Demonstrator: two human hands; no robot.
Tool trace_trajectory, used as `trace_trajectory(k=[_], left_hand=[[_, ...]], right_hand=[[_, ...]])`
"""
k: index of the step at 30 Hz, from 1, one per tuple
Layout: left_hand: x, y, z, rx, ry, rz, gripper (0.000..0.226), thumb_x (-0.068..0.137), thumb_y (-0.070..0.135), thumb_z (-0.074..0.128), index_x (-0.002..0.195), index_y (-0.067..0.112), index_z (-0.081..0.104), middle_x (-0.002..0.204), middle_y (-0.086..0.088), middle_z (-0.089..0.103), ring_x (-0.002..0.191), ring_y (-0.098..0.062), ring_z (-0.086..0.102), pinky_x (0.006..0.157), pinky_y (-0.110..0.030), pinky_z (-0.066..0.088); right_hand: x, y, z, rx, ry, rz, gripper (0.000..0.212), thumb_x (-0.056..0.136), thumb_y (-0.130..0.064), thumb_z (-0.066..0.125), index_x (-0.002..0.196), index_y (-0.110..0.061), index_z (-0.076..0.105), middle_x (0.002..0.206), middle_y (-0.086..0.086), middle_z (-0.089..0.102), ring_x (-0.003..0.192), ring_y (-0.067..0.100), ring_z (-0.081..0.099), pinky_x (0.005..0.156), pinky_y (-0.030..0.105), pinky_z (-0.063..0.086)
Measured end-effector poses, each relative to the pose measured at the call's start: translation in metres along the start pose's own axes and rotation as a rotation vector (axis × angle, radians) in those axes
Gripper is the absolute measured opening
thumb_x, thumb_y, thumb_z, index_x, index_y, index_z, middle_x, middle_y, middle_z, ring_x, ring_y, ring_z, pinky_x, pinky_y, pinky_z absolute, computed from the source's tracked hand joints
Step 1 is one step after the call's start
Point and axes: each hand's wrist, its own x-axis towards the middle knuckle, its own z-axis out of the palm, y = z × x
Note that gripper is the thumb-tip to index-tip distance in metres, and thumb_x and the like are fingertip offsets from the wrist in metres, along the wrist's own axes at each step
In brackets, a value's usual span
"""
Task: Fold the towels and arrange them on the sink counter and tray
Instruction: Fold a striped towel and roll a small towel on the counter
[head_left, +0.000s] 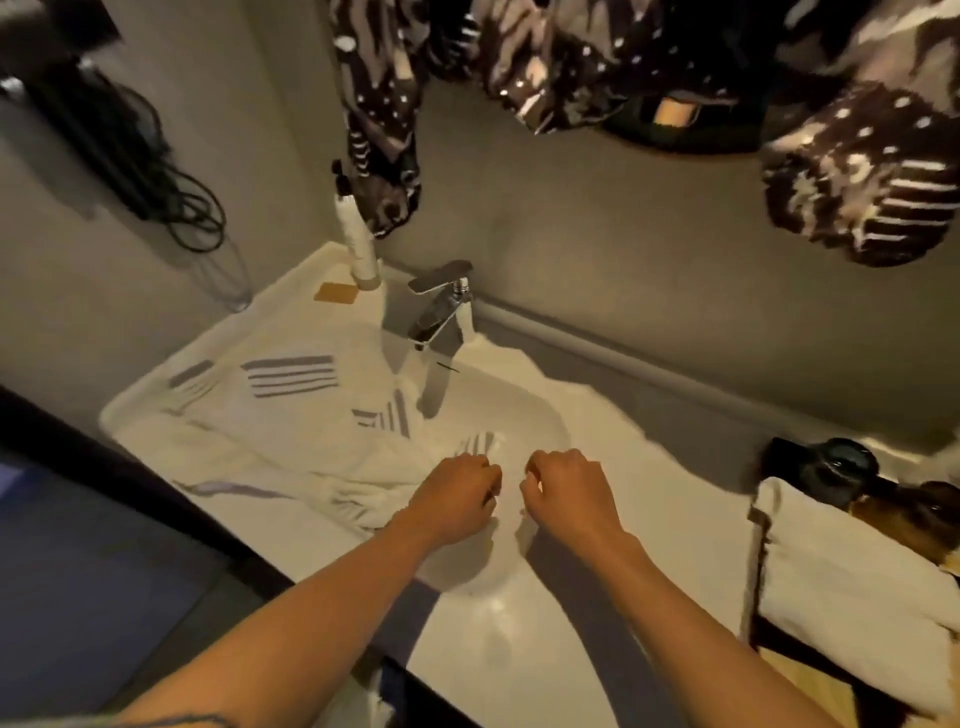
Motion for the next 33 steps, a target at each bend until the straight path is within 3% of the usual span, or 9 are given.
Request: trace_trajectory(k=[4,8,13,16,19,21,25,29,33], left_hand=[[-0.038,-0.123,0.009,-0.015,-0.139,-0.254,0.031,0.093,0.026,0.051,0.120,0.015,0.058,0.120,-0.007,0.057,0.109,-0.029,0.054,0.089,-0.039,0.045],[-0.048,-0.202,0.027,0.047,-0.217,-0.294,0.051,0.086,0.050,0.057,0.121,0.014,0.049,0.124,-0.007,0.050,0.115,-0.029,0.048,0.093,-0.040,0.039],[-0.032,-0.259,0.048,0.166,-0.210,-0.349,0.090,0.084,0.057,0.060,0.153,0.015,0.019,0.157,-0.014,0.028,0.142,-0.035,0.029,0.116,-0.051,0.022],[-0.018,-0.274,0.048,0.201,-0.226,-0.367,0.074,0.088,0.035,0.063,0.149,0.015,0.026,0.136,-0.011,0.047,0.120,-0.031,0.047,0.098,-0.041,0.039],[-0.007,-0.284,0.046,0.168,-0.244,-0.299,0.047,0.086,0.025,0.061,0.130,0.016,0.045,0.124,-0.008,0.051,0.111,-0.028,0.048,0.090,-0.037,0.040],[-0.002,-0.293,0.042,0.053,-0.243,-0.232,0.057,0.084,0.038,0.065,0.133,0.019,0.045,0.131,-0.007,0.046,0.120,-0.028,0.043,0.098,-0.039,0.037],[0.009,-0.308,0.018,-0.068,-0.324,-0.133,0.105,0.075,0.042,0.077,0.156,0.025,0.012,0.157,-0.005,0.031,0.141,-0.030,0.033,0.116,-0.047,0.027],[0.010,-0.293,-0.013,-0.055,-0.552,-0.111,0.071,0.089,0.035,0.066,0.150,0.022,0.033,0.147,-0.008,0.047,0.129,-0.028,0.050,0.101,-0.033,0.041],[0.003,-0.257,-0.067,-0.049,-0.403,-0.002,0.063,0.082,0.032,0.067,0.141,0.029,0.047,0.134,-0.005,0.059,0.115,-0.028,0.060,0.089,-0.033,0.050]], right_hand=[[0.041,-0.073,0.077,0.070,-0.225,0.017,0.025,0.090,-0.026,0.043,0.099,-0.014,0.063,0.098,0.007,0.068,0.092,0.030,0.061,0.074,0.038,0.048],[0.072,-0.119,0.143,0.150,-0.430,0.123,0.029,0.091,-0.026,0.046,0.114,-0.011,0.055,0.110,0.010,0.062,0.098,0.029,0.059,0.078,0.038,0.048],[0.103,-0.154,0.202,0.049,-0.282,0.131,0.033,0.082,-0.014,0.052,0.115,-0.010,0.052,0.119,0.013,0.057,0.105,0.033,0.055,0.080,0.041,0.048],[0.129,-0.153,0.222,-0.155,-0.210,0.142,0.048,0.080,-0.014,0.058,0.127,-0.011,0.049,0.128,0.013,0.056,0.119,0.035,0.051,0.093,0.049,0.044],[0.148,-0.146,0.233,-0.167,-0.393,0.133,0.032,0.087,-0.017,0.048,0.118,-0.013,0.048,0.112,0.010,0.060,0.104,0.032,0.056,0.084,0.044,0.042],[0.152,-0.144,0.231,-0.094,-0.494,0.100,0.031,0.085,-0.021,0.050,0.115,-0.013,0.048,0.109,0.010,0.057,0.101,0.032,0.055,0.081,0.041,0.043],[0.152,-0.143,0.195,0.104,-0.467,-0.088,0.039,0.080,-0.025,0.063,0.117,-0.015,0.055,0.099,0.006,0.048,0.093,0.029,0.053,0.071,0.034,0.041],[0.143,-0.134,0.136,0.211,-0.513,-0.141,0.041,0.076,-0.024,0.065,0.116,-0.022,0.060,0.106,0.006,0.057,0.095,0.026,0.058,0.078,0.036,0.047],[0.124,-0.124,0.059,0.110,-0.438,-0.068,0.037,0.071,-0.018,0.068,0.102,-0.033,0.053,0.102,0.002,0.067,0.089,0.026,0.062,0.076,0.042,0.054]])
